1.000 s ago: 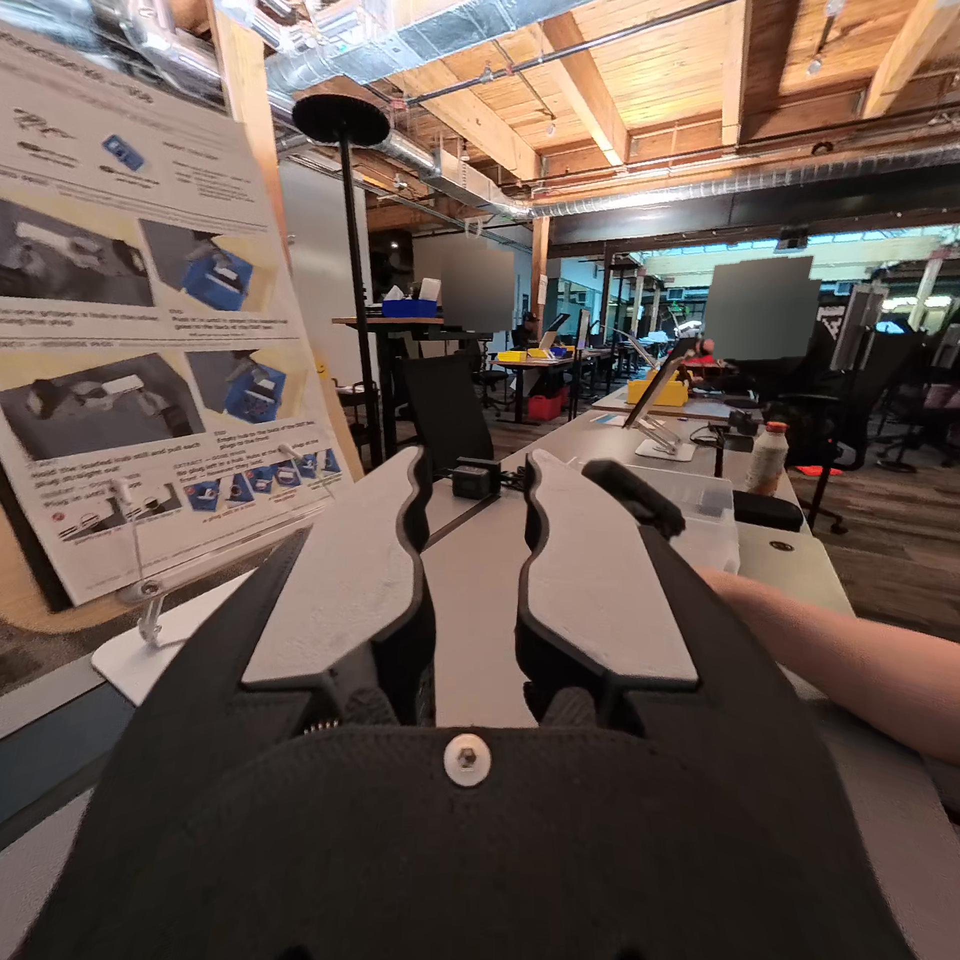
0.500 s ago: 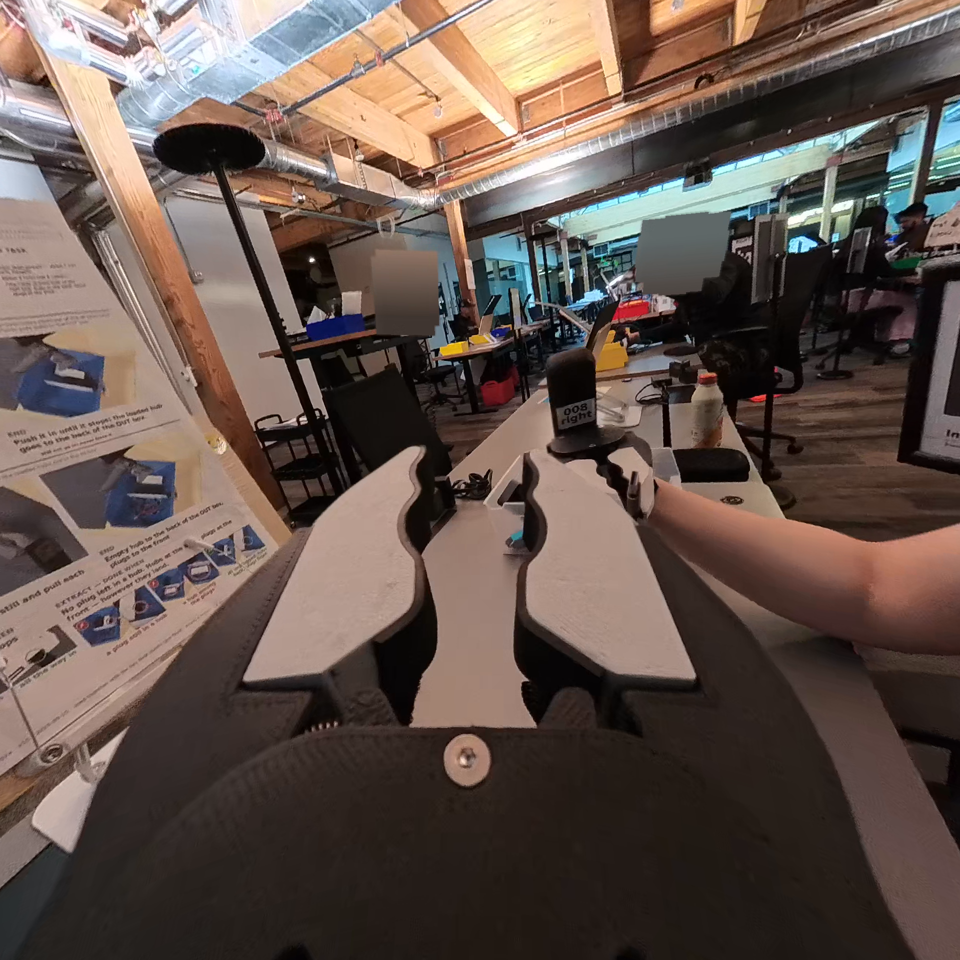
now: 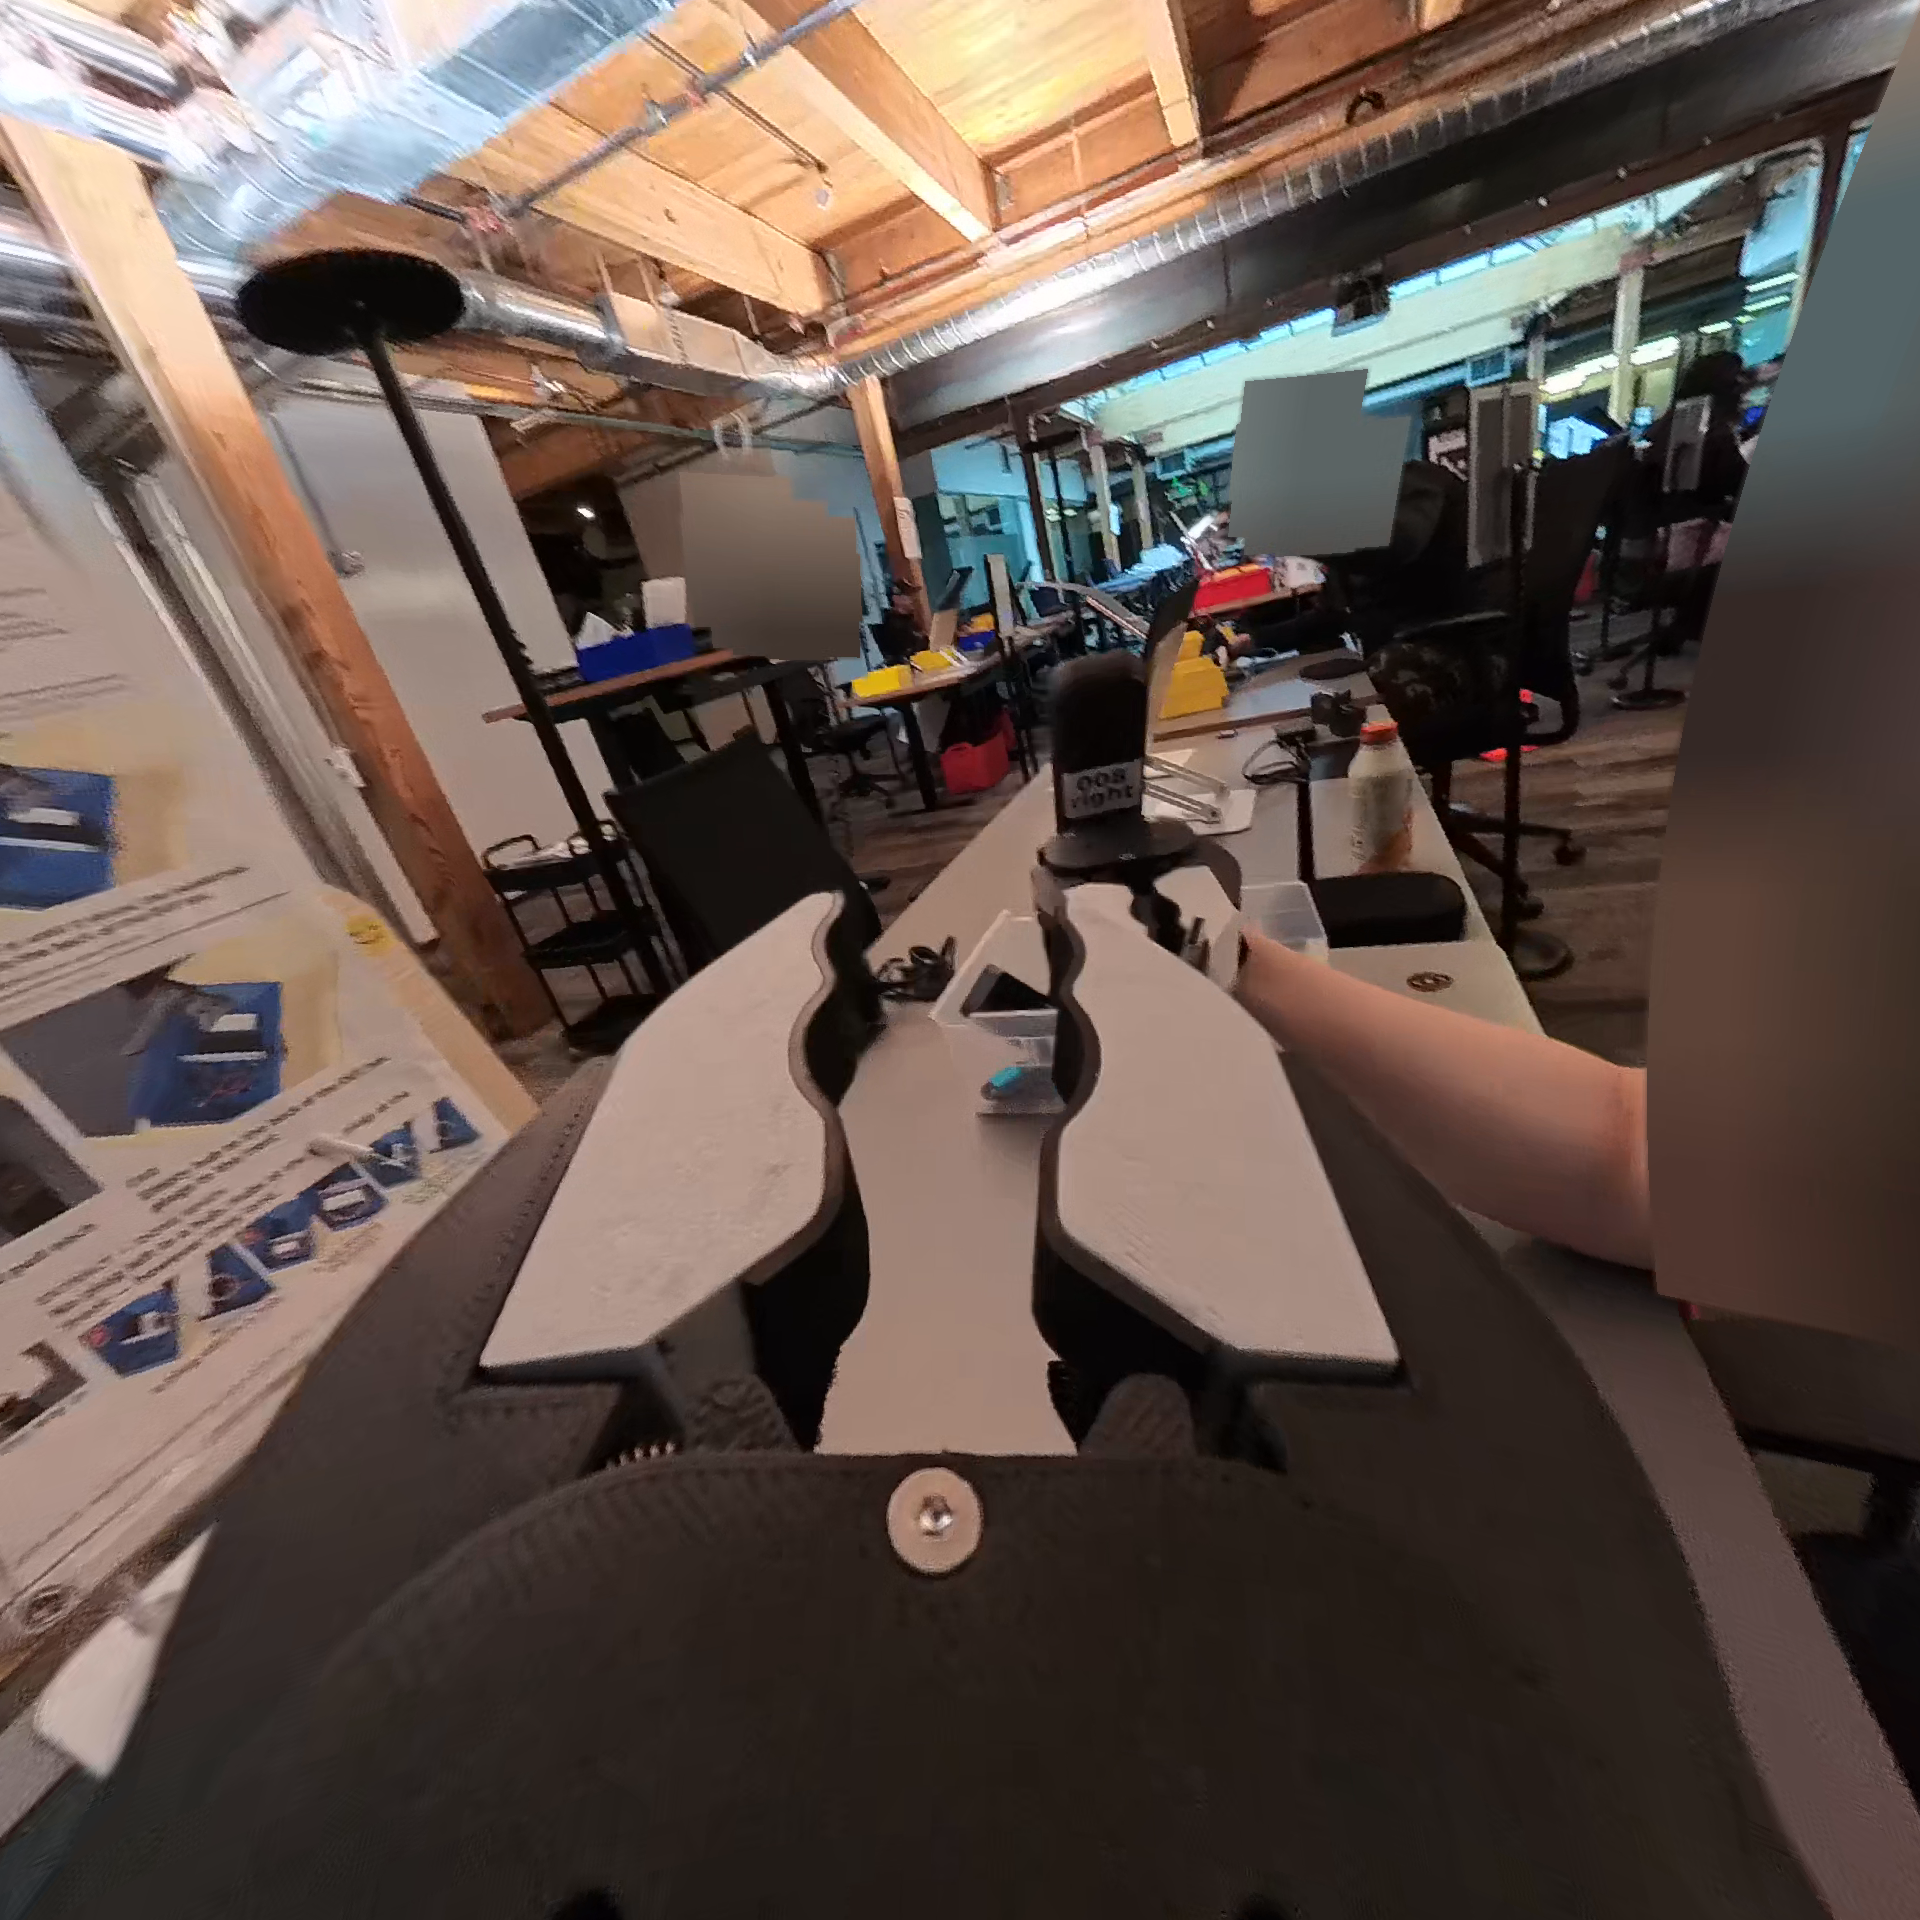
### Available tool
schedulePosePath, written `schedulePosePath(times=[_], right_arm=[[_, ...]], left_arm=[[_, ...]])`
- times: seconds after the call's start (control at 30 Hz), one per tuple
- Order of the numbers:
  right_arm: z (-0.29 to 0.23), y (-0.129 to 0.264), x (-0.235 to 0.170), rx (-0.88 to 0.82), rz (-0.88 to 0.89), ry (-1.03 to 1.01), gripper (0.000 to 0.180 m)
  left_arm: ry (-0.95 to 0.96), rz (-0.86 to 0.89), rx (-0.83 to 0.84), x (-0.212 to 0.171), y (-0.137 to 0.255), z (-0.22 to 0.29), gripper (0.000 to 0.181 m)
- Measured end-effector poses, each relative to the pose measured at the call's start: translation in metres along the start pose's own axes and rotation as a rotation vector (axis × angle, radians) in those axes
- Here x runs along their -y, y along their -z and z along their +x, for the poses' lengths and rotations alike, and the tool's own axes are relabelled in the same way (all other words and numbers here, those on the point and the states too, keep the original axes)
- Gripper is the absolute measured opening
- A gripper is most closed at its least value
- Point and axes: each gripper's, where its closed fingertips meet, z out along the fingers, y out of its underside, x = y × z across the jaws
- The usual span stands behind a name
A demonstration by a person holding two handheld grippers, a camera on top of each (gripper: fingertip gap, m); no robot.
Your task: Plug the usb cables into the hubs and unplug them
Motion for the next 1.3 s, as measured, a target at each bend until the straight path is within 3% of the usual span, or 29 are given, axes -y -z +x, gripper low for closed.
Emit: schedulePosePath(times=[0.13, 0.33, 0.43, 0.53, 0.67, 0.87, 1.03, 1.13, 1.3], right_arm=[[-0.002, -0.001, -0.001, -0.007, -0.023, 0.022, 0.008], [-0.006, -0.001, 0.004, -0.034, -0.03, 0.074, 0.008], [-0.005, -0.002, 0.003, -0.054, -0.054, 0.077, 0.008], [-0.003, -0.003, -0.001, -0.067, -0.073, 0.073, 0.008], [-0.001, -0.004, -0.005, -0.067, -0.093, 0.055, 0.008], [0.003, -0.007, -0.013, -0.067, -0.127, 0.033, 0.008], [0.005, -0.008, -0.021, -0.064, -0.154, 0.002, 0.008], [0.005, -0.01, -0.023, -0.057, -0.163, -0.001, 0.008], [0.014, -0.011, -0.022, -0.109, -0.149, 0.037, 0.008]], left_arm=[[-0.008, -0.06, -0.112, -0.012, -0.02, 0.021, 0.042], [-0.098, -0.338, -0.19, -0.061, -0.057, 0.046, 0.047], [-0.087, -0.359, -0.226, -0.066, -0.078, 0.056, 0.045], [-0.115, -0.368, -0.301, -0.07, -0.088, 0.072, 0.032], [-0.152, -0.411, -0.331, -0.079, -0.093, 0.08, 0.03], [-0.149, -0.451, -0.368, -0.089, -0.093, 0.083, 0.014], [-0.154, -0.503, -0.37, -0.101, -0.095, 0.082, 0.018], [-0.149, -0.546, -0.394, -0.109, -0.094, 0.083, 0.007], [-0.147, -0.555, -0.349, -0.106, -0.093, 0.073, 0.007]])
